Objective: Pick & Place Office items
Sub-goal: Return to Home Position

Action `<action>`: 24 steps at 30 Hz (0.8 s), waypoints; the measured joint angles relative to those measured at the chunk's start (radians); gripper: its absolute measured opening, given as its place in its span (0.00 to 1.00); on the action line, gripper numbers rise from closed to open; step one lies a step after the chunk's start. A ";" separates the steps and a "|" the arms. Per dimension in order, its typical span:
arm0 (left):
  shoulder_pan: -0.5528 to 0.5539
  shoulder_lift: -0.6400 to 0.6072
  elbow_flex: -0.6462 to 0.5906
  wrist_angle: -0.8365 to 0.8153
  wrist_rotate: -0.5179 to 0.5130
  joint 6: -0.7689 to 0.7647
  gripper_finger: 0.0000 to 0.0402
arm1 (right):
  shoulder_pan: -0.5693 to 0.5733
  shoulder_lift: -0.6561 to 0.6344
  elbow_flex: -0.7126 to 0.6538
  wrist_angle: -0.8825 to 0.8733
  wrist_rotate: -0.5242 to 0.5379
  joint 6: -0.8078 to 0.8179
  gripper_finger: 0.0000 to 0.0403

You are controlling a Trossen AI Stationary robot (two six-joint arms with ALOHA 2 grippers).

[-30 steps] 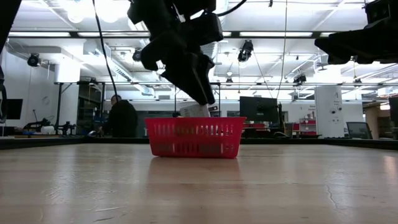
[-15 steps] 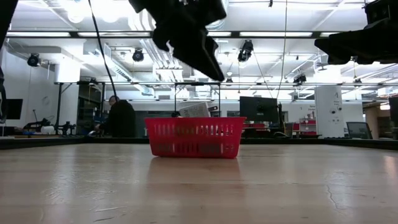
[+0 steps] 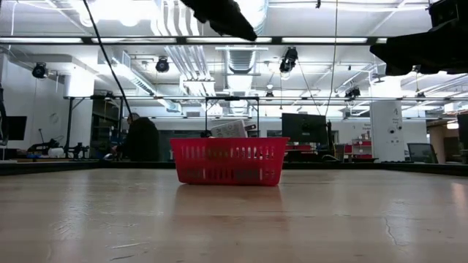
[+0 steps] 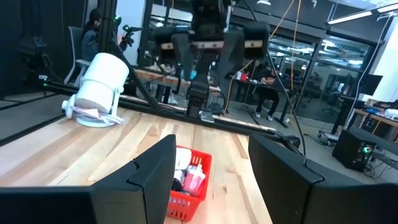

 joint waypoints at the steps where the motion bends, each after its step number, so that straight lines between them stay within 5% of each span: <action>1: 0.001 -0.013 0.000 0.002 -0.007 0.006 0.56 | 0.000 0.000 0.000 0.003 0.000 0.000 0.50; 11: 0.002 -0.197 -0.039 -0.004 -0.058 -0.130 0.56 | 0.001 0.000 0.000 0.004 0.000 0.010 0.50; 24: 0.000 -0.553 -0.318 0.108 -0.013 -0.161 0.56 | 0.001 0.001 0.000 0.004 -0.001 0.011 0.50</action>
